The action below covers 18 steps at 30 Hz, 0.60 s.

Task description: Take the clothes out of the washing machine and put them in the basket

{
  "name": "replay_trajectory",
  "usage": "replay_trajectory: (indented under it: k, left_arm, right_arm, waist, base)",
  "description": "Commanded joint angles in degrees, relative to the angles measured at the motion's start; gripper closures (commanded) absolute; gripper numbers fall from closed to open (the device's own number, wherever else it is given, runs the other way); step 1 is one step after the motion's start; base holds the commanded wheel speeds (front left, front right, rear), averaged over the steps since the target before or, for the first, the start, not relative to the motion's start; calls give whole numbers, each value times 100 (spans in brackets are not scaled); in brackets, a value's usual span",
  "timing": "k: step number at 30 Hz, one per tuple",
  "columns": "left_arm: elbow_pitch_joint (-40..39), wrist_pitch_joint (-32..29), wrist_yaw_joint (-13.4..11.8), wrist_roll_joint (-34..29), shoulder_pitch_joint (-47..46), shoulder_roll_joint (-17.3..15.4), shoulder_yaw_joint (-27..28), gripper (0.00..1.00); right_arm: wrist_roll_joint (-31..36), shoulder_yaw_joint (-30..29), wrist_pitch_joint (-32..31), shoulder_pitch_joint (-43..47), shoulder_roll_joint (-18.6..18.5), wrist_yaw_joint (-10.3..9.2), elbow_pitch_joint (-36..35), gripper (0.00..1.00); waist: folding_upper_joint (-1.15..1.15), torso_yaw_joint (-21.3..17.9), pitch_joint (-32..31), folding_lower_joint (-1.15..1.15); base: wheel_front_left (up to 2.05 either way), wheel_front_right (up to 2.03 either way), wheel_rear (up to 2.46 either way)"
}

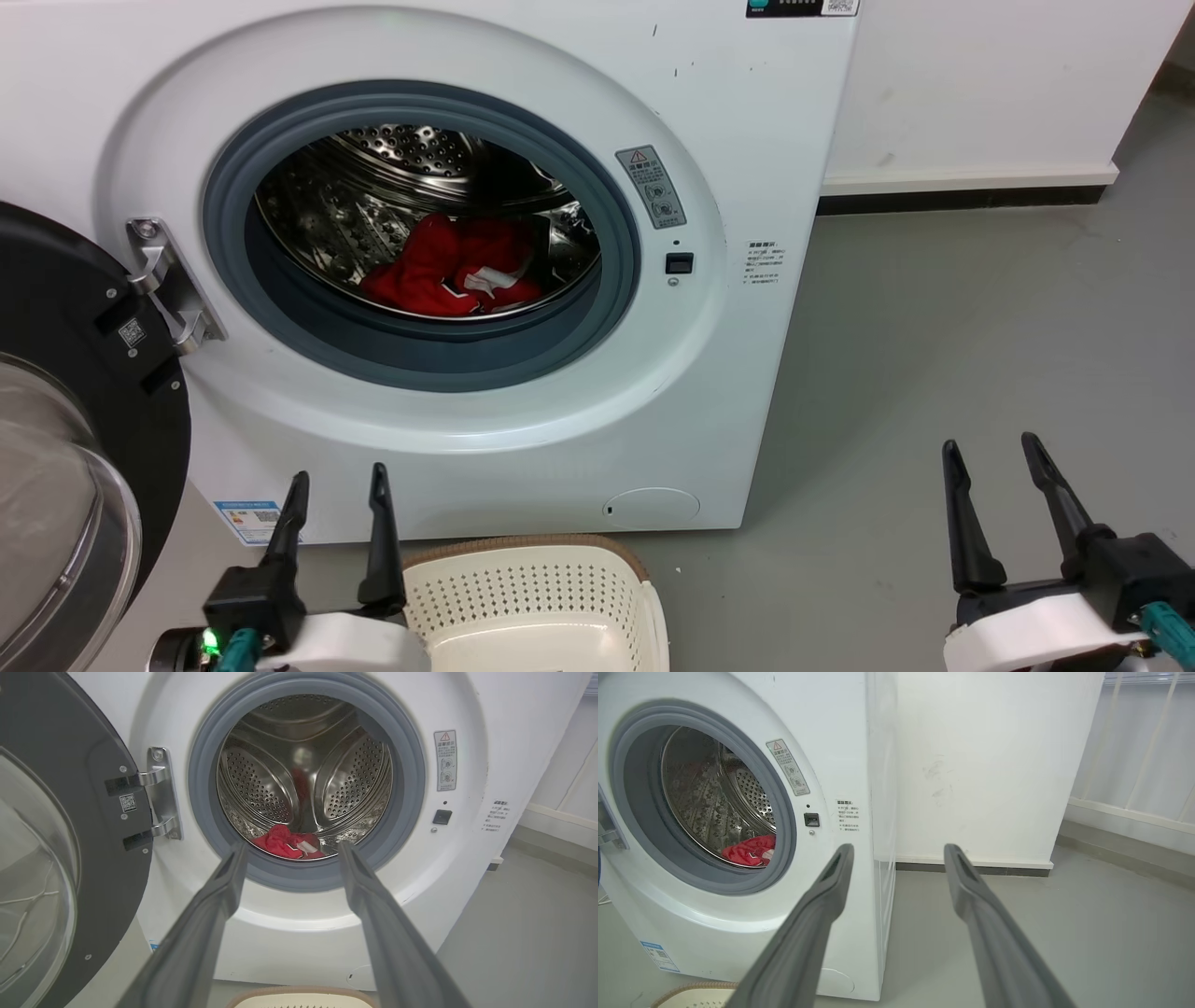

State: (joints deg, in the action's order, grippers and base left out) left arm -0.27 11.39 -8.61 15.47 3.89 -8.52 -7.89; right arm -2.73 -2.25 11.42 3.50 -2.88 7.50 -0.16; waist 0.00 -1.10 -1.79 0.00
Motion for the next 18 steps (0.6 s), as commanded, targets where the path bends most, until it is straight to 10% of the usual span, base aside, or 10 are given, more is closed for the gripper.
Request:
replay_trajectory:
  k: [1,10,18]
  left_arm:
    - [-72,64,-11,-219,-54,-63,-86,0]
    - [-21,158,-51,-448,74,-68,-258,0]
    - [-86,249,418,-527,147,119,84,0]
  right_arm:
    - [180,-9,59,20,-2,-2,-16,0]
    - [561,-14,152,80,-1,-2,19,0]
    - [767,-31,244,133,0,-2,3,0]
  waist:
    - [0,1,-3,0]
    - [0,-14,-26,0]
    - [0,-19,-43,0]
  base:
    - [0,0,0]
    - [0,0,0]
    - [0,0,0]
